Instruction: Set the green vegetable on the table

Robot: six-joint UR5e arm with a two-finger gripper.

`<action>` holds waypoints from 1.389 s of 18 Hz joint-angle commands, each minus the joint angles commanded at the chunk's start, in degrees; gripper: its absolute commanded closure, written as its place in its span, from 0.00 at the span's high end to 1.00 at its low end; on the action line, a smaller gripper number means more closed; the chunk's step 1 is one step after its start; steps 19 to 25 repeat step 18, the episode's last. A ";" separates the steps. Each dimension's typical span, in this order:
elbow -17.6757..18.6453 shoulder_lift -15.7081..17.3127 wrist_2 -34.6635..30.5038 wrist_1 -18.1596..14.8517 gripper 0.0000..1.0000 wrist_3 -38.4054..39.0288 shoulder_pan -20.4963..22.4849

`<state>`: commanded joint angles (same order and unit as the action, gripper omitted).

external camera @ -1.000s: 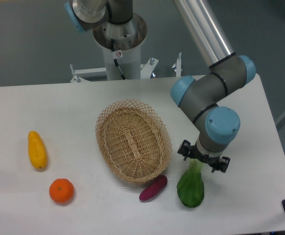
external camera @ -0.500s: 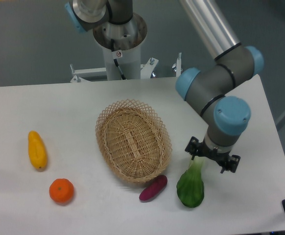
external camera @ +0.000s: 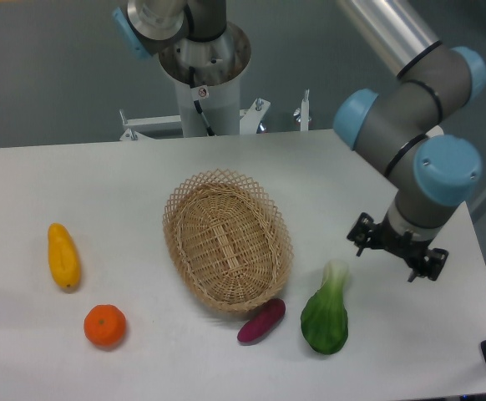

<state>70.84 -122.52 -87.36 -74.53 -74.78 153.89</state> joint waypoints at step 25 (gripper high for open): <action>-1.67 -1.32 -0.79 0.43 1.00 -5.37 0.71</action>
